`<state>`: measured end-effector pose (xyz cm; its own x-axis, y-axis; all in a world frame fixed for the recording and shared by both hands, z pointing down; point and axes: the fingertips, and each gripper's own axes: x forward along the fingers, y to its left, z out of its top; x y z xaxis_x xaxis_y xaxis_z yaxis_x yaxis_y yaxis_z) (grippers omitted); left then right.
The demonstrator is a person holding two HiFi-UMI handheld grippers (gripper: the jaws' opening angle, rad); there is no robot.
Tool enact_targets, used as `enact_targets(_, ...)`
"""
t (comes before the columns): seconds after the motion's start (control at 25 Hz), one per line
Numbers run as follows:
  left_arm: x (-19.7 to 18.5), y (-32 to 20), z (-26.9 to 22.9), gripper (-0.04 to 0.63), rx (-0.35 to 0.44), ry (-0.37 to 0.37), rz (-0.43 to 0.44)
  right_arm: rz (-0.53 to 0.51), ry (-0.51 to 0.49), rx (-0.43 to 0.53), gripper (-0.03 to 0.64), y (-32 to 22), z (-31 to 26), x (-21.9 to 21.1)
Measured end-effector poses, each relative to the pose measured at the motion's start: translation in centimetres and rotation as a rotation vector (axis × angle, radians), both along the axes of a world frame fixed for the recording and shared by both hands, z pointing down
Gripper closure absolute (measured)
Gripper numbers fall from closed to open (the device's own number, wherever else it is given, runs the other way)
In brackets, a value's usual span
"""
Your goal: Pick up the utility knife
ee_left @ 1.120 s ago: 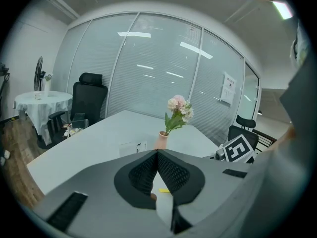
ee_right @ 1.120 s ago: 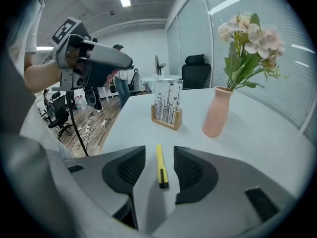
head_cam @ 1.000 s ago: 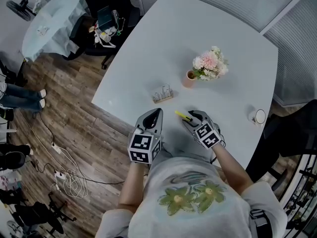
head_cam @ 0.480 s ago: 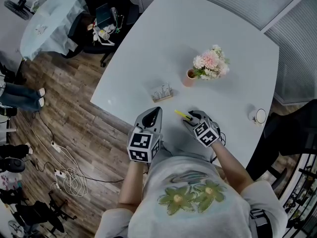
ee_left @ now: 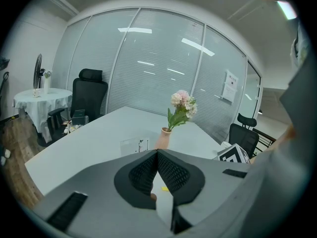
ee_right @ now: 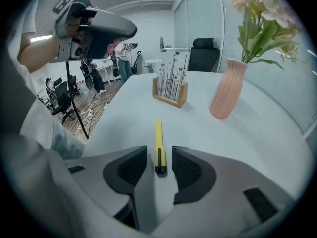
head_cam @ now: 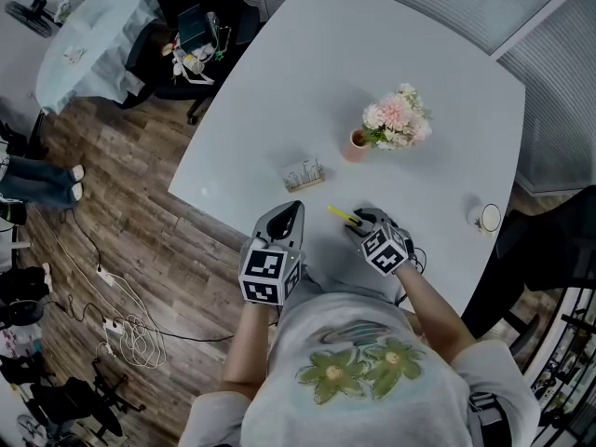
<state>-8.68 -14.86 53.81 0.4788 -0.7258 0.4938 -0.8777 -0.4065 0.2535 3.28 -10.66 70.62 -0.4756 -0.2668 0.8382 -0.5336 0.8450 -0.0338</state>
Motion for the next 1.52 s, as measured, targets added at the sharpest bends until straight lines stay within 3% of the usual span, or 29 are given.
enact_targets(0.48, 0.2, -0.2, 0.4, 0.592, -0.007, -0.001, 0.007, -0.07, 0.08, 0.049, 0.474, 0.1, 0.4, -0.2)
enact_targets(1.52, 0.5, 0.0, 1.1, 0.592, -0.024, -0.003, 0.022, -0.075, 0.08, 0.04, 0.524, 0.4, 0.6, -0.3)
